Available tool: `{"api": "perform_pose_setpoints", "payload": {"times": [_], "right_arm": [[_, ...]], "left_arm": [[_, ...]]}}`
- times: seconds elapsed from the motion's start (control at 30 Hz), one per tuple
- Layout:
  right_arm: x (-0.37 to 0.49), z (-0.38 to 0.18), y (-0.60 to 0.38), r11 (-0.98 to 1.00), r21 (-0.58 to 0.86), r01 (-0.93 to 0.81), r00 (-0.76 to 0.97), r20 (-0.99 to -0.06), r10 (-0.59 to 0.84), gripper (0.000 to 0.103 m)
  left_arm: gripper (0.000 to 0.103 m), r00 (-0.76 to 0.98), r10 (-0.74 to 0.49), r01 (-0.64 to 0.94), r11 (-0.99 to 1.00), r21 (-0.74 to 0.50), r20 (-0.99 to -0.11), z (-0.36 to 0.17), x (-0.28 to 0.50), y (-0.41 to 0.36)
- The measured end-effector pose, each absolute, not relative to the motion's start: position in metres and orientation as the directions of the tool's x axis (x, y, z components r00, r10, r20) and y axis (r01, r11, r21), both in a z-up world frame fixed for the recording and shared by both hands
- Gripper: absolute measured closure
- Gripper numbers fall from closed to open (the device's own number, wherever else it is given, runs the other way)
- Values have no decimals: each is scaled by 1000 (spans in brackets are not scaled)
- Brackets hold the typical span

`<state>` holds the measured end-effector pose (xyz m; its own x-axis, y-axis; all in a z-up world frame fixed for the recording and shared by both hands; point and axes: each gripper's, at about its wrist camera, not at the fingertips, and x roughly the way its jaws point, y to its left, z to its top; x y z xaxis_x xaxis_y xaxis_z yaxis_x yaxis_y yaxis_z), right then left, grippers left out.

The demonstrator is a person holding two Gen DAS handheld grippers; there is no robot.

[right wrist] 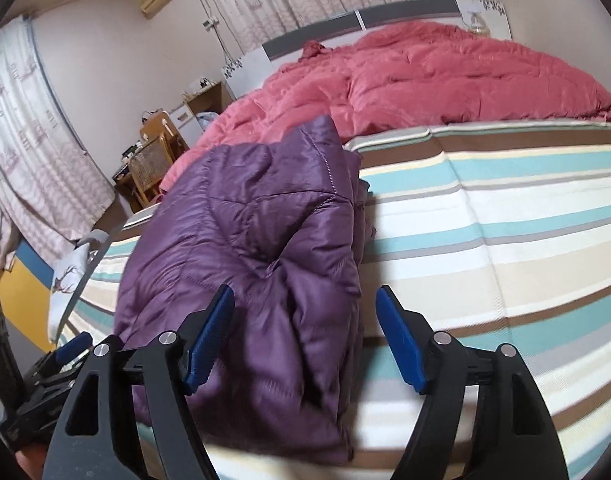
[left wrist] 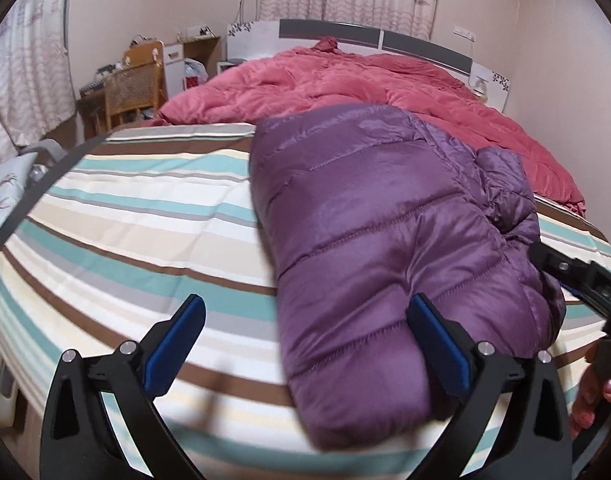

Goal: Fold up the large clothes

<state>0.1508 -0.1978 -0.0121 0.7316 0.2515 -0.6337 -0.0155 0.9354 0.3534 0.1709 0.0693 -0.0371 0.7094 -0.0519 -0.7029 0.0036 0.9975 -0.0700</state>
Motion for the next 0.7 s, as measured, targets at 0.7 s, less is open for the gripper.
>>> {"api": "perform_pose_setpoints", "payload": {"times": [0.7], "right_arm": [[39, 2, -148, 995, 60, -80, 797, -595, 100, 3]], "left_arm": [[2, 748, 92, -84, 996, 44, -657, -19, 71, 71]]}}
